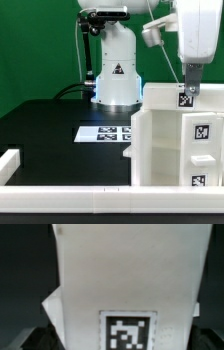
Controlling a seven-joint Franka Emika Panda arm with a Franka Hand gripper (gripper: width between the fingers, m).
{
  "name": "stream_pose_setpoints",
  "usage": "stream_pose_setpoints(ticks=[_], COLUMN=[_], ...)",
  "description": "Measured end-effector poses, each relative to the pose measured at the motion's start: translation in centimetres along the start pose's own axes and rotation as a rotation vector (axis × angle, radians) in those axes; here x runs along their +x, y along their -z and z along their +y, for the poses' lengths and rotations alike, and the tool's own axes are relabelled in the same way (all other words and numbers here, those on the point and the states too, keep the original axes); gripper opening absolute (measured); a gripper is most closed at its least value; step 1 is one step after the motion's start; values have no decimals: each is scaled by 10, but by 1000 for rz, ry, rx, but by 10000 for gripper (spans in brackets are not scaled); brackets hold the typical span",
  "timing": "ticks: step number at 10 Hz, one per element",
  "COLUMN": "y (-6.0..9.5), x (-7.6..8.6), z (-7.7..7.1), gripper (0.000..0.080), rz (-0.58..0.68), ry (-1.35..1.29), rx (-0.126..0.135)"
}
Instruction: Assemble cabinet
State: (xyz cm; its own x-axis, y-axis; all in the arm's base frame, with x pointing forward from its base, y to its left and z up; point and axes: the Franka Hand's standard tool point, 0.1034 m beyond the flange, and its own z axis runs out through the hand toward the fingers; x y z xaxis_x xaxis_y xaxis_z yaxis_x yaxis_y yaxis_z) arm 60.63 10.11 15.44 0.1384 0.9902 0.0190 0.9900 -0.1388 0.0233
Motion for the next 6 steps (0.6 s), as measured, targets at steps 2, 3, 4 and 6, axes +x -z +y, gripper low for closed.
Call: stream_pose_setpoints(ticks=[2, 3, 4, 6], y=[-4, -5, -5, -5], x=[-4, -6, -7, -7], z=[0, 1, 1, 1], gripper=[649, 649, 649, 560], rz=[-2, -3, -3, -3], ry=[-6, -10, -32, -85], rx=[7, 8, 8, 8])
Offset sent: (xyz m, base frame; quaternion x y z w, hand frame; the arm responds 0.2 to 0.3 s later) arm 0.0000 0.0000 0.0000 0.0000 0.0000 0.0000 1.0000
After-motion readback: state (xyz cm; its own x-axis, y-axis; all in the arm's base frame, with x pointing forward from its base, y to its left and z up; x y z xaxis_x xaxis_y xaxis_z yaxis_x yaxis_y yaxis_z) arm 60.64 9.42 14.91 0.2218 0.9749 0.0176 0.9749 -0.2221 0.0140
